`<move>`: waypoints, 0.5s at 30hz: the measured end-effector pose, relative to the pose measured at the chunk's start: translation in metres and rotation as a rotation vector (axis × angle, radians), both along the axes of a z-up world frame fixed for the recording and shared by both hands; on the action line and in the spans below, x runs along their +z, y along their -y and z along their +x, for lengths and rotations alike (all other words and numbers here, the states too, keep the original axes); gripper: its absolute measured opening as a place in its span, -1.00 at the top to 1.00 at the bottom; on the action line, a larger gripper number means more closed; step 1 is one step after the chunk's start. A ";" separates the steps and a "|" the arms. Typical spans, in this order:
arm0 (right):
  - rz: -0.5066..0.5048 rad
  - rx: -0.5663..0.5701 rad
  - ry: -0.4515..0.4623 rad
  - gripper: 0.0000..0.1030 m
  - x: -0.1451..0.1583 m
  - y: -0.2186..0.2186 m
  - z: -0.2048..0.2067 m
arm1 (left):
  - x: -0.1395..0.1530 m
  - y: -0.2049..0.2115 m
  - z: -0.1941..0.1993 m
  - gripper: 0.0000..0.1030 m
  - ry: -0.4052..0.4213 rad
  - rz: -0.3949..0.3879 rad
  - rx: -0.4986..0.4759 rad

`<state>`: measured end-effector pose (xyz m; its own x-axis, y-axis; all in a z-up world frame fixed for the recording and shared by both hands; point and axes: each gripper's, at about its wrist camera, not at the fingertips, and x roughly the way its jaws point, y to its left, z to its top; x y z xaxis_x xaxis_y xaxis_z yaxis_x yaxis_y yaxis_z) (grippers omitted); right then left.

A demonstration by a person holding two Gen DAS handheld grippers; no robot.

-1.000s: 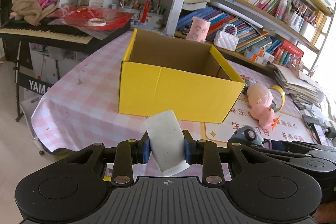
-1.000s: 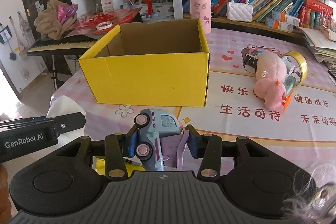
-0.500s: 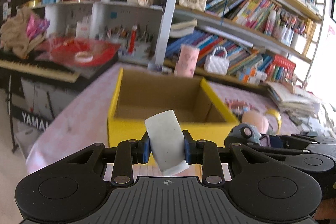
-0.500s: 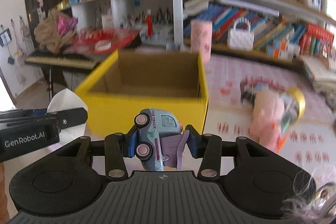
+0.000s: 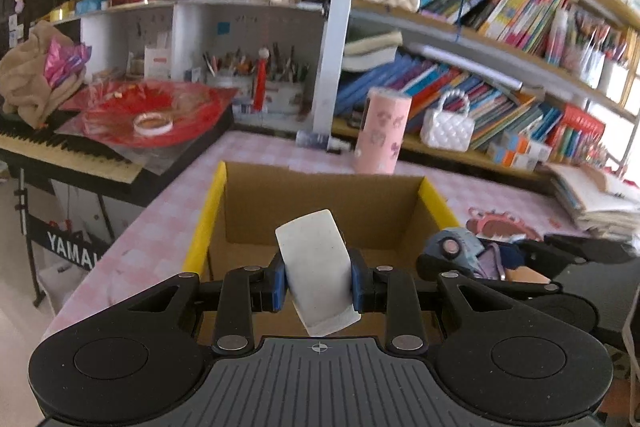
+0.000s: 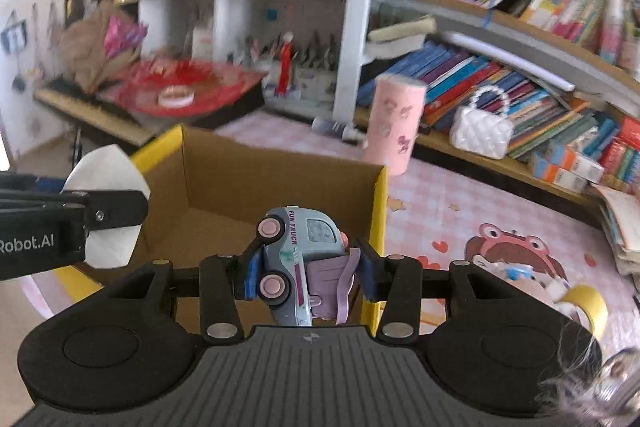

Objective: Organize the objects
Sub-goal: 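Carry the foam block and toy truck with both tools over the yellow box, then open the left tool to drop the foam block while the right tool drops the truck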

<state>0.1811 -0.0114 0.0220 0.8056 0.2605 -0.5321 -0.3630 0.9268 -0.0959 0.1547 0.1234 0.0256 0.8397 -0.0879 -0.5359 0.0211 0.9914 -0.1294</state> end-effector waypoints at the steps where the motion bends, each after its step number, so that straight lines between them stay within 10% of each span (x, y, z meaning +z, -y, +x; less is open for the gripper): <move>1: -0.012 0.026 -0.019 0.17 -0.005 -0.001 0.009 | -0.004 0.002 0.005 0.46 -0.013 0.005 0.000; 15: -0.275 0.331 -0.126 0.16 -0.036 -0.028 0.075 | -0.039 0.011 0.054 0.45 -0.145 0.069 0.030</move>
